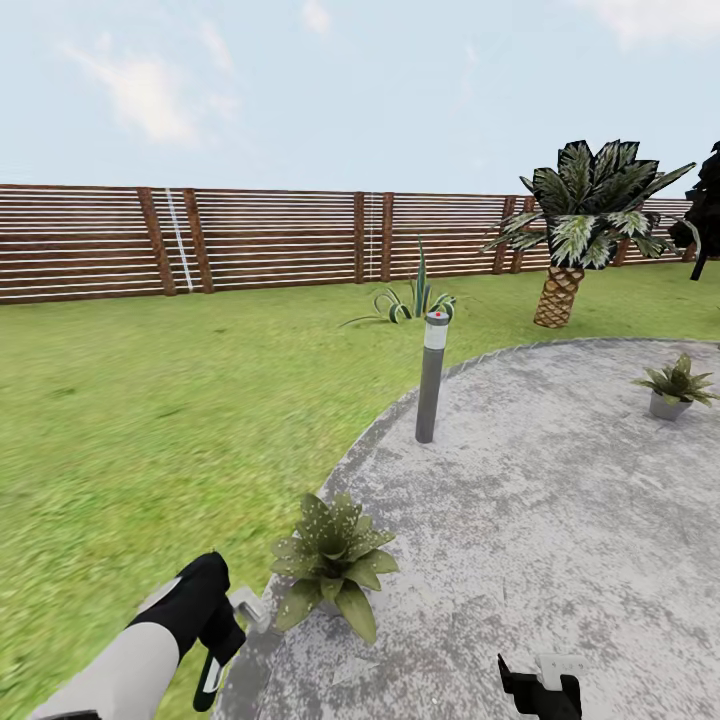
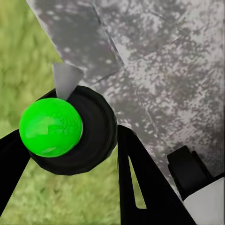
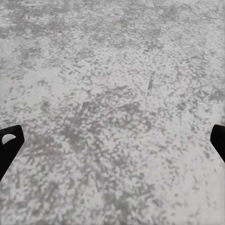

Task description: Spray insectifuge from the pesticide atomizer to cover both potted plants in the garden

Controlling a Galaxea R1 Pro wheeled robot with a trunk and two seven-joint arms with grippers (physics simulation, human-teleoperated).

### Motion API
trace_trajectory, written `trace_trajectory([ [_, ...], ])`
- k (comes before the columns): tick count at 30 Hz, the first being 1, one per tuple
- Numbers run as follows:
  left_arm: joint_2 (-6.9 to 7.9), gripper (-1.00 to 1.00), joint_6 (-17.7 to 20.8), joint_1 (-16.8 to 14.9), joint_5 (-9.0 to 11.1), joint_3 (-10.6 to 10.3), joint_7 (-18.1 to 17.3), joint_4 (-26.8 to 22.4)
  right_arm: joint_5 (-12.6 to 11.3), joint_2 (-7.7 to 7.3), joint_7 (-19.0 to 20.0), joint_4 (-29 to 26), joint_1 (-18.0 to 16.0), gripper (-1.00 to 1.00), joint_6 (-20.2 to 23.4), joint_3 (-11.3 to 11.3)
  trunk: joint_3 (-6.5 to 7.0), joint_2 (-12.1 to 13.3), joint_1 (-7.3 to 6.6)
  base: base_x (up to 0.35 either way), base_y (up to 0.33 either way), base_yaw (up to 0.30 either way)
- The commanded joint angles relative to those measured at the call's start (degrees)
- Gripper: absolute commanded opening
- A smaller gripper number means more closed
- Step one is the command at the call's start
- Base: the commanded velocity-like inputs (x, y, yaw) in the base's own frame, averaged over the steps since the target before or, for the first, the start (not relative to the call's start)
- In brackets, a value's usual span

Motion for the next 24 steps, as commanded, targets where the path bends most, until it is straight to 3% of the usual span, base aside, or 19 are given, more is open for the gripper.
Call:
trace_trajectory([
  [1,-0.03,-1.0,0.19,0.18,-0.11,0.35,-0.29,-0.04,-0.6,-0.01,0.27,0.01,-0.02,1.0,-0.14,0.36,-0.05,-0.02,-0.01,0.0,0.0,0.0],
  [3,-0.02,-1.0,0.11,0.33,0.0,0.44,-0.15,0.26,-0.55,-0.01,0.27,0.01,-0.02,1.0,-0.14,0.37,-0.05,-0.02,-0.01,0.0,0.0,0.0],
  [7,0.15,-1.0,-0.32,0.53,0.05,0.86,0.19,6.3,-0.51,0.06,0.27,0.01,-0.02,1.0,-0.14,0.4,-0.05,-0.02,-0.01,0.0,0.0,0.0],
  [10,0.16,-1.0,-0.38,0.55,0.05,1.41,0.26,6.67,-0.51,0.07,0.27,0.01,-0.02,1.0,-0.14,0.38,-0.05,-0.02,-0.01,0.0,0.0,0.0],
  [15,0.1,-1.0,-0.39,0.49,-0.04,6.9,0.31,3.8,-0.51,0.04,0.27,0.01,-0.02,1.0,-0.14,0.36,-0.05,-0.02,-0.01,0.0,0.0,0.0],
  [21,0.21,-1.0,-0.63,0.54,-0.78,7.09,0.48,3.38,-0.6,0.0,0.27,0.01,-0.02,1.0,-0.14,0.32,-0.05,-0.02,-0.01,0.0,0.0,0.0],
  [24,0.17,-1.0,-0.65,0.55,-0.76,7.1,2.31,3.4,-0.59,0.06,0.27,0.01,-0.02,1.0,-0.14,0.37,-0.05,-0.02,-0.01,0.0,0.0,0.106],
])
